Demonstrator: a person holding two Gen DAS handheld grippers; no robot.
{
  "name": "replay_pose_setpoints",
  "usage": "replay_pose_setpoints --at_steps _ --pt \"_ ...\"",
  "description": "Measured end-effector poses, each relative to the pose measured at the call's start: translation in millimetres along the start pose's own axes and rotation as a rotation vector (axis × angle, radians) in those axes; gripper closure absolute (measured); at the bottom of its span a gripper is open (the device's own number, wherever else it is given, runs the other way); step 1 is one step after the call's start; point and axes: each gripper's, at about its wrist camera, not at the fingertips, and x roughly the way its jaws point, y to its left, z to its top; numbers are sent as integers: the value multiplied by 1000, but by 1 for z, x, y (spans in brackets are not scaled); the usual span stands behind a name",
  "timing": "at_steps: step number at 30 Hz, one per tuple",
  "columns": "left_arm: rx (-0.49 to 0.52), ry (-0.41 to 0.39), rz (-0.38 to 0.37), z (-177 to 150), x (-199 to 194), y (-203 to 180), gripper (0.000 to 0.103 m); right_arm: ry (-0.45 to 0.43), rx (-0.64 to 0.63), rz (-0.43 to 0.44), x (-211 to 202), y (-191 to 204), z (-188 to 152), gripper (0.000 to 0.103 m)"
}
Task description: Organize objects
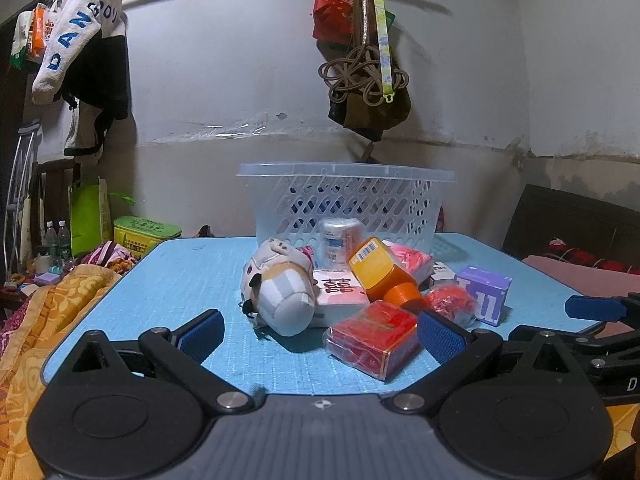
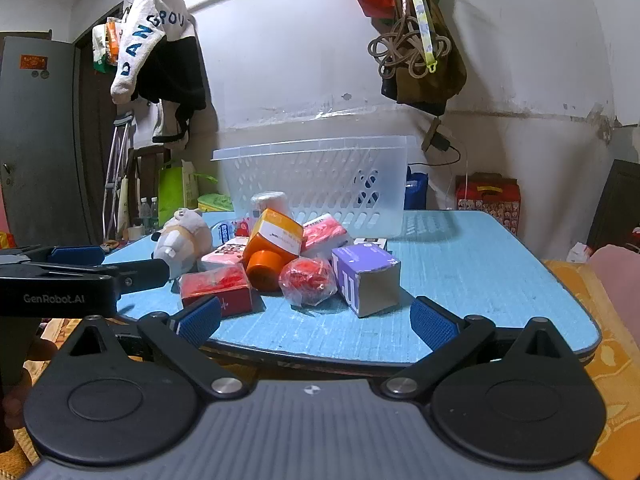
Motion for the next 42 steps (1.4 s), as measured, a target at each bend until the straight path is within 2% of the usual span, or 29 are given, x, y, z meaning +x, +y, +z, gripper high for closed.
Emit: replay_pose_setpoints --at_steps 20,42 --pt "2 -8 -12 0 -2 -1 0 9 47 1 3 -6 -1 0" --pt "-8 -9 -17 2 -2 -1 0 -1 41 -11 3 -6 0 0"
